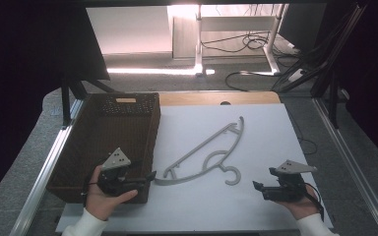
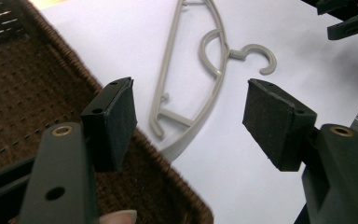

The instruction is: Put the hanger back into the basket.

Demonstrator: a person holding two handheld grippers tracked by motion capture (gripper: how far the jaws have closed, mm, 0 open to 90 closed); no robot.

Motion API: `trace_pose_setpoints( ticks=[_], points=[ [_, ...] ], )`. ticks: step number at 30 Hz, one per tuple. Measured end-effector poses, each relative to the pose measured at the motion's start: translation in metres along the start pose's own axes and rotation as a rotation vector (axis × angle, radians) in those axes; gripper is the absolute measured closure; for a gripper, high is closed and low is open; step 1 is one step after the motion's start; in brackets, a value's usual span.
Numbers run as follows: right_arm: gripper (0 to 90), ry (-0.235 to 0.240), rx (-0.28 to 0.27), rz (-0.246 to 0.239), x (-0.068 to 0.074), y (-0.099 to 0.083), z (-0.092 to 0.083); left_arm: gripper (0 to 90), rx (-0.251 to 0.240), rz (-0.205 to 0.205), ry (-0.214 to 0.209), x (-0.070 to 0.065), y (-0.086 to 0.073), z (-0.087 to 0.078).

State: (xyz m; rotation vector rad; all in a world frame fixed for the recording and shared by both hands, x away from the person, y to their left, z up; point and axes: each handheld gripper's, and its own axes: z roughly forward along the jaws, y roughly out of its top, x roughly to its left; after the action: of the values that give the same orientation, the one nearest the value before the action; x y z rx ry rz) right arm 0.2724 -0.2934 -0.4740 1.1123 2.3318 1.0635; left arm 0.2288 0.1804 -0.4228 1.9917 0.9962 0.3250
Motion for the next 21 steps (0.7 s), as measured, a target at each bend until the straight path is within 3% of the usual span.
trace_pose_setpoints(
  ticks=[21],
  points=[
    [20.9,-0.001,0.002,0.003,-0.001,-0.001,0.000,34.3,0.043,0.037,-0.048,-0.012,0.023,0.034]
  ],
)
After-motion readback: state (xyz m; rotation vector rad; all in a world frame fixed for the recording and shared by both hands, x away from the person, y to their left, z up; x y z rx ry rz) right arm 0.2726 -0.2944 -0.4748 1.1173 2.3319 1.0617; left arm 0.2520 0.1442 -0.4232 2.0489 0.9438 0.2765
